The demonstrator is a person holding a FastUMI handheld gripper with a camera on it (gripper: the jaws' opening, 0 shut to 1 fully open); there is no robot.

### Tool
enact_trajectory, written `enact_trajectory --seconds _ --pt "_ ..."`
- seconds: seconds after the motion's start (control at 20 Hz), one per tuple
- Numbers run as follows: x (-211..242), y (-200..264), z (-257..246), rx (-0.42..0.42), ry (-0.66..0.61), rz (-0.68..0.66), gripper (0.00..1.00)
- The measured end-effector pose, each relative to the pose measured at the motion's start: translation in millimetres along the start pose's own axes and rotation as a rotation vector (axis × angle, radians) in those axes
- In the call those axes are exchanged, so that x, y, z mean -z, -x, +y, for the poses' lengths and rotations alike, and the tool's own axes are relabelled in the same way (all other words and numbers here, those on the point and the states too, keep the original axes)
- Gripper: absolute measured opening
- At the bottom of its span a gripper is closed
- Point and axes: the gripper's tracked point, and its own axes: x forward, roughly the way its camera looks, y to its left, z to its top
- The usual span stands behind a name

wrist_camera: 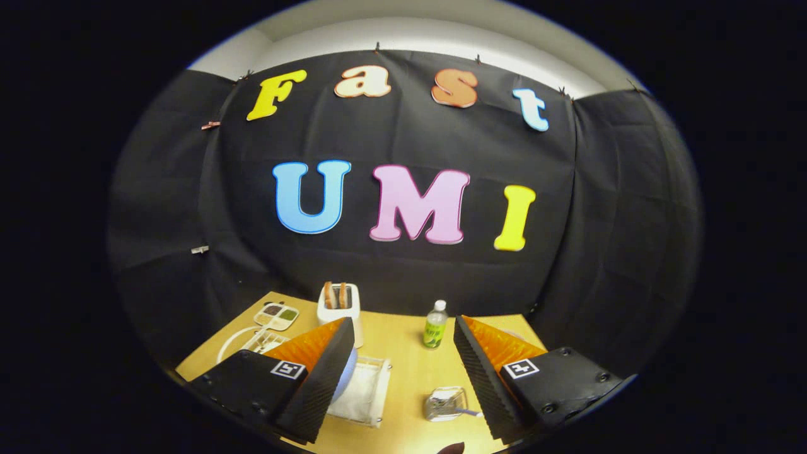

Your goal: Take the plate from the dish rack, then take the spoon from the basket and place it into the plate.

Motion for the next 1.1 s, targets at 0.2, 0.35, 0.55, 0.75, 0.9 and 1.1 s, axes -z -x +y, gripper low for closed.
enact_trajectory --seconds 0.2,0.35,0.55,0.75,0.9,1.1 --pt "38 -31 23 -0.018 -0.011 0.139 0.98" --pt "73 -56 45 -0.024 0.024 0.24 0.98" --pt "122 -92 73 -0.024 0.025 0.357 0.97" --pt "175 -122 83 0.02 -0.007 0.492 0.85" --pt "208 -140 87 0.056 -0.03 0.574 0.84" --pt "241 -151 93 0.081 -0.058 0.661 0.74"
